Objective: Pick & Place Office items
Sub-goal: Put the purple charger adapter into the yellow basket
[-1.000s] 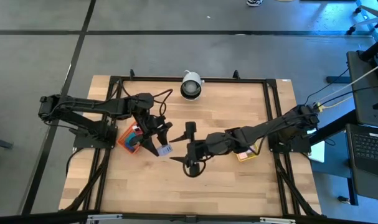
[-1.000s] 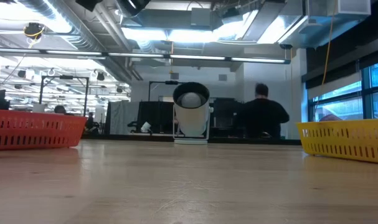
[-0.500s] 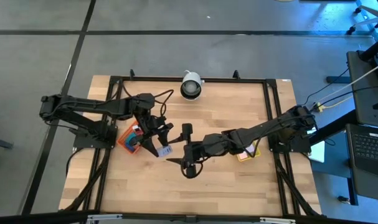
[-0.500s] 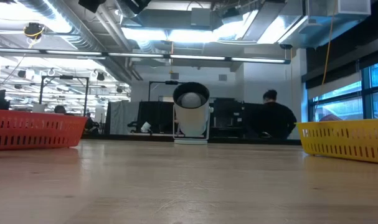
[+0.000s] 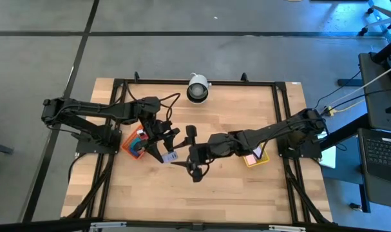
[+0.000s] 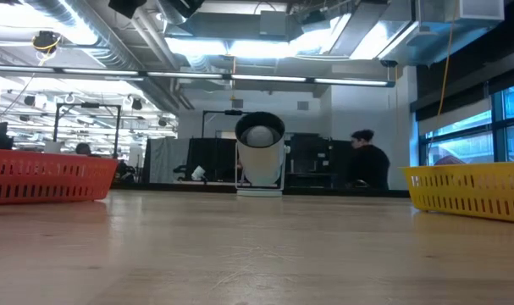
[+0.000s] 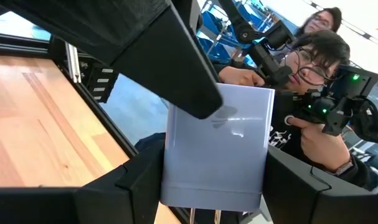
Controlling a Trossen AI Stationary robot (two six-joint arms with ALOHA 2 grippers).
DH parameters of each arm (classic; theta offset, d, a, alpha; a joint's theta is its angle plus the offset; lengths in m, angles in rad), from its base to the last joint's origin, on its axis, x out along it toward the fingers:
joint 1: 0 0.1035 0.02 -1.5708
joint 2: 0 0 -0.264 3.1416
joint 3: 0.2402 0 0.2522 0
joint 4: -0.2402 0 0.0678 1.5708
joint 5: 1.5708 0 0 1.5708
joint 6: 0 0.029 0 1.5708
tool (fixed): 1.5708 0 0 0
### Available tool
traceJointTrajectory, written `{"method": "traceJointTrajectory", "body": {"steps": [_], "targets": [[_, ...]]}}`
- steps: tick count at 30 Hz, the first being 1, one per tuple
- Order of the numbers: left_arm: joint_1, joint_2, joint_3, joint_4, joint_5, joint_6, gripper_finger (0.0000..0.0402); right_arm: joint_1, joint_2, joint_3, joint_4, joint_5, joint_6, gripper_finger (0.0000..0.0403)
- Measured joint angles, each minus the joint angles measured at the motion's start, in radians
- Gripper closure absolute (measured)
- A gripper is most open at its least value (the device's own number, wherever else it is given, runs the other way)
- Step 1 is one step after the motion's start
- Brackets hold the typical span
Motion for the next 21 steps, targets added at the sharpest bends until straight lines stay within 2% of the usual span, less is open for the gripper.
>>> {"method": "traceJointTrajectory", "body": {"steps": [7, 15, 21], "targets": [[-0.001, 0.000, 0.000, 0.024, 0.013, -0.013, 0.0180, -0.010, 0.030, 0.000, 0.016, -0.006, -0.011, 0.0215], [-0.002, 0.000, 0.000, 0.021, 0.026, -0.021, 0.0180, -0.010, 0.050, 0.000, 0.038, -0.018, -0.050, 0.0276], [-0.004, -0.001, 0.000, 0.027, 0.032, -0.022, 0.0180, -0.010, 0.048, -0.001, 0.056, -0.028, -0.053, 0.0274]]}}
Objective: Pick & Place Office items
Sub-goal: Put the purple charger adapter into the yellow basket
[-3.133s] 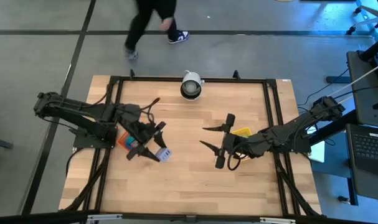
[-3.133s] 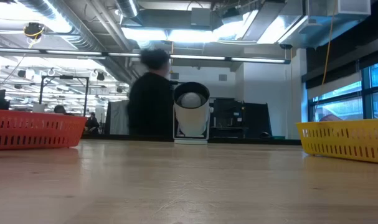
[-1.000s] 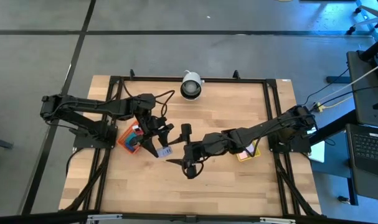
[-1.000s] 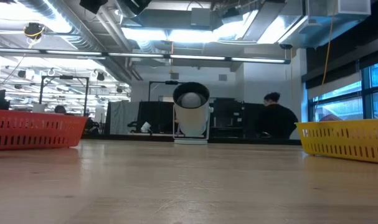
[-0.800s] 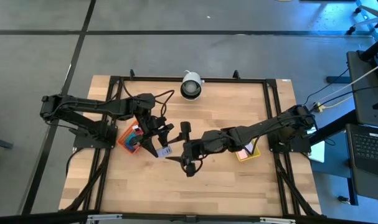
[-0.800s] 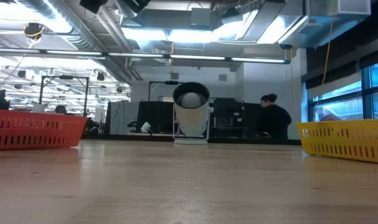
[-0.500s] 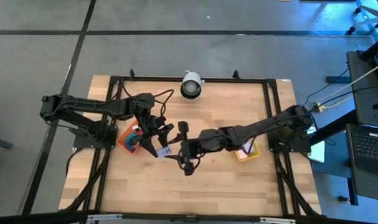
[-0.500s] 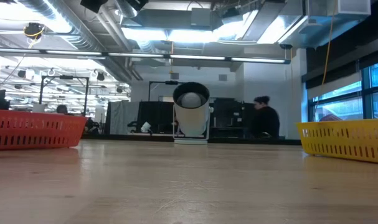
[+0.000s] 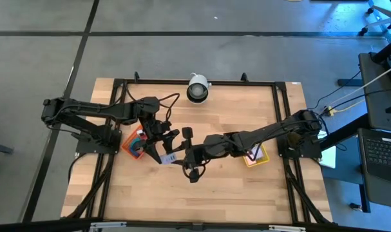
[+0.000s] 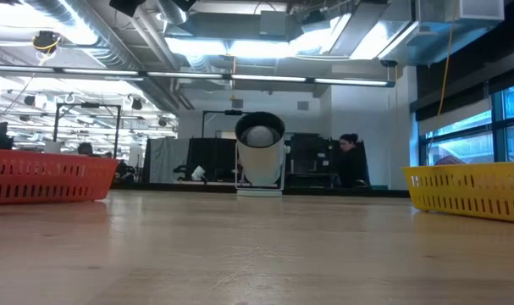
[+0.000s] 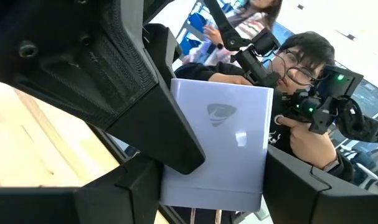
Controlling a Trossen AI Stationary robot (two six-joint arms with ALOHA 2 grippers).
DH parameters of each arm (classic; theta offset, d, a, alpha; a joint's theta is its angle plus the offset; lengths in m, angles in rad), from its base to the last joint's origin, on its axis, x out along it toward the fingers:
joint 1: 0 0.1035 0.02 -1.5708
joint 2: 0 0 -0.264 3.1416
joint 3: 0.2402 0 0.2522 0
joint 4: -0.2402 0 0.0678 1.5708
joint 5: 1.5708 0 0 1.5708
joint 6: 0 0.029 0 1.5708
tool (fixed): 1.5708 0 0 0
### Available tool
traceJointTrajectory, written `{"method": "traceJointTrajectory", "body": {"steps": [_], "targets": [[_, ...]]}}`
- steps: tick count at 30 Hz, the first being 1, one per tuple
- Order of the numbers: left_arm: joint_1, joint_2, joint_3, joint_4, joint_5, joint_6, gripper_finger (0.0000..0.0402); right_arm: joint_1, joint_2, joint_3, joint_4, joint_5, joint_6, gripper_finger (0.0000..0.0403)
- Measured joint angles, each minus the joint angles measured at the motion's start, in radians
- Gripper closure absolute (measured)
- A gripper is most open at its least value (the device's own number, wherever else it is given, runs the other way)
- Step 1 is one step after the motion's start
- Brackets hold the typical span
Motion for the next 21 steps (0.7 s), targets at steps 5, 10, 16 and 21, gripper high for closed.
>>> {"method": "traceJointTrajectory", "body": {"steps": [5, 10, 16, 21], "targets": [[-0.005, 0.000, 0.000, 0.004, -0.001, 0.002, 0.0180, 0.000, 0.000, 0.000, 0.002, -0.014, -0.004, 0.0279], [-0.005, 0.000, 0.001, 0.018, 0.002, 0.002, 0.0177, 0.000, -0.002, 0.014, -0.007, -0.016, -0.012, 0.0279], [-0.005, -0.002, 0.003, 0.027, 0.007, -0.006, 0.0172, 0.001, -0.002, 0.035, -0.022, -0.018, -0.019, 0.0279], [-0.001, -0.008, 0.003, 0.028, 0.010, -0.009, 0.0171, 0.002, -0.002, 0.053, -0.038, -0.017, -0.022, 0.0279]]}}
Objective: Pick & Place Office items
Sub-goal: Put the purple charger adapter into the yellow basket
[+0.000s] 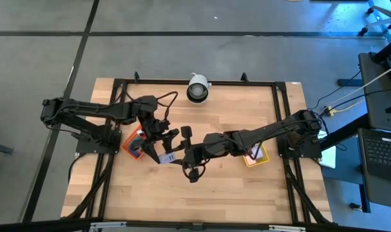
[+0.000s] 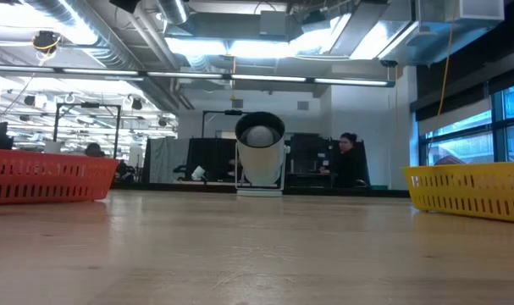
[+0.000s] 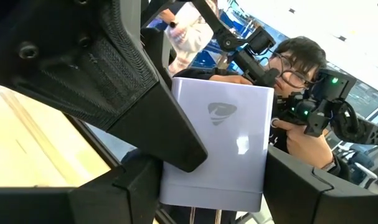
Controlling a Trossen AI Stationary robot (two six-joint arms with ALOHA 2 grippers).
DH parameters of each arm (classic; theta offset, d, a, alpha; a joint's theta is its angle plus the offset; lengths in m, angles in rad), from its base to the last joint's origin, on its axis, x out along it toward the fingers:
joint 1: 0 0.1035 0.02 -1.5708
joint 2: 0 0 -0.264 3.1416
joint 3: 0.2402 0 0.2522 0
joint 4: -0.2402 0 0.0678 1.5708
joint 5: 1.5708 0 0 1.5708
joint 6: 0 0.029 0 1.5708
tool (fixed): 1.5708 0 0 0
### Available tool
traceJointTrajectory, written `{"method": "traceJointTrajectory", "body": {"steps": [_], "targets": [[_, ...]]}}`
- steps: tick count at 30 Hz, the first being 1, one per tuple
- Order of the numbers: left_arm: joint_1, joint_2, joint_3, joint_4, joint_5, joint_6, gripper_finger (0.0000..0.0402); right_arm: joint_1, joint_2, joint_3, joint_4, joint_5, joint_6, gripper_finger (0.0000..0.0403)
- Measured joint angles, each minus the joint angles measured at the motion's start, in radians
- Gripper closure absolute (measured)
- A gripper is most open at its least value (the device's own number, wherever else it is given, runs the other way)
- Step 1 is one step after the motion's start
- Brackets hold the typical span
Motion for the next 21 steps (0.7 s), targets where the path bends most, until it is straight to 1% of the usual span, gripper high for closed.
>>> {"method": "traceJointTrajectory", "body": {"steps": [6, 9, 14, 18, 21], "targets": [[0.028, -0.005, 0.002, 0.004, 0.021, -0.001, 0.0171, 0.011, -0.004, 0.029, -0.031, 0.053, -0.023, 0.0279], [0.047, -0.005, 0.001, 0.010, 0.034, 0.003, 0.0170, 0.011, -0.004, 0.042, -0.047, 0.057, -0.026, 0.0279], [0.083, -0.002, -0.001, 0.084, 0.087, -0.031, 0.0163, 0.010, -0.018, 0.045, -0.044, 0.084, -0.044, 0.0280], [0.119, -0.002, -0.003, 0.163, 0.145, -0.091, 0.0156, 0.012, -0.047, 0.051, -0.020, 0.079, -0.045, 0.0280], [0.141, 0.002, -0.007, 0.186, 0.142, -0.125, 0.0154, 0.016, -0.064, 0.057, 0.004, 0.054, -0.038, 0.0280]]}}
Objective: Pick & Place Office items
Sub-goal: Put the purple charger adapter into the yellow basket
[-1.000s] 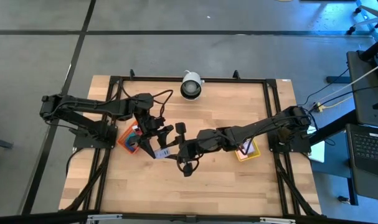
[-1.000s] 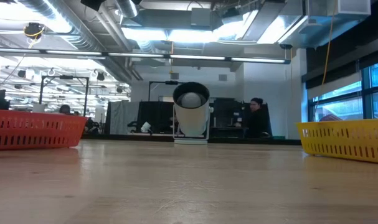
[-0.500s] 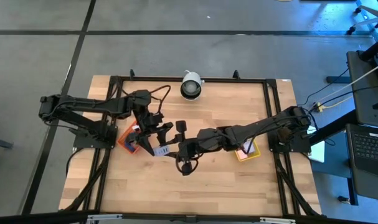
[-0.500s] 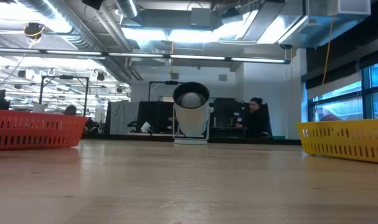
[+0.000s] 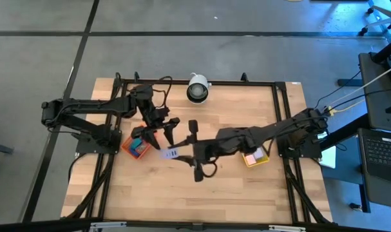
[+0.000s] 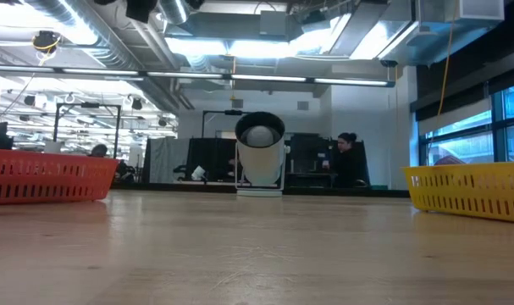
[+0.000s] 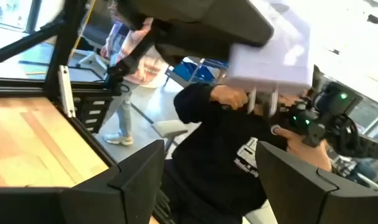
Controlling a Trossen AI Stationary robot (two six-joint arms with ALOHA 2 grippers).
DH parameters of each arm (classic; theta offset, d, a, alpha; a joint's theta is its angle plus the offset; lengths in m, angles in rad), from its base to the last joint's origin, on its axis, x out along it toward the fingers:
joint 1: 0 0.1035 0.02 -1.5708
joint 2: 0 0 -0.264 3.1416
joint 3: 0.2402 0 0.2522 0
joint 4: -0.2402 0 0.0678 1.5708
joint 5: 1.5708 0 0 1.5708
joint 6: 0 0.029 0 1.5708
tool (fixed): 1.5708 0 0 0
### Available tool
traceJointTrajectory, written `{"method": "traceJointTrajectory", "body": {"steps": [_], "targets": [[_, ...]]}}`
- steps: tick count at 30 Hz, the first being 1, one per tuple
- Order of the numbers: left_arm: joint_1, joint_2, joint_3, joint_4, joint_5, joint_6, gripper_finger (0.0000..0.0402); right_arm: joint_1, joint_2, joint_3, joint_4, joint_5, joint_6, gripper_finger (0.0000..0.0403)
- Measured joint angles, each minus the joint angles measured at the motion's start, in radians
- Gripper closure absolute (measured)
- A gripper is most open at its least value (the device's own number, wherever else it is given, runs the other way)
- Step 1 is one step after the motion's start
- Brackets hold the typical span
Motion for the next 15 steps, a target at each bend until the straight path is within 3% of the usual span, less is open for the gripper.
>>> {"method": "traceJointTrajectory", "body": {"steps": [7, 13, 15], "targets": [[0.043, -0.002, 0.000, -0.092, 0.002, 0.075, 0.0153, -0.003, -0.046, -0.004, -0.037, 0.057, -0.009, 0.0281], [0.056, -0.044, 0.002, -0.231, -0.137, 0.224, 0.0153, -0.006, -0.099, -0.006, -0.149, 0.154, -0.014, 0.0281], [0.061, -0.094, 0.002, -0.297, -0.254, 0.312, 0.0153, -0.008, -0.125, -0.006, -0.169, 0.197, -0.015, 0.0281]]}}
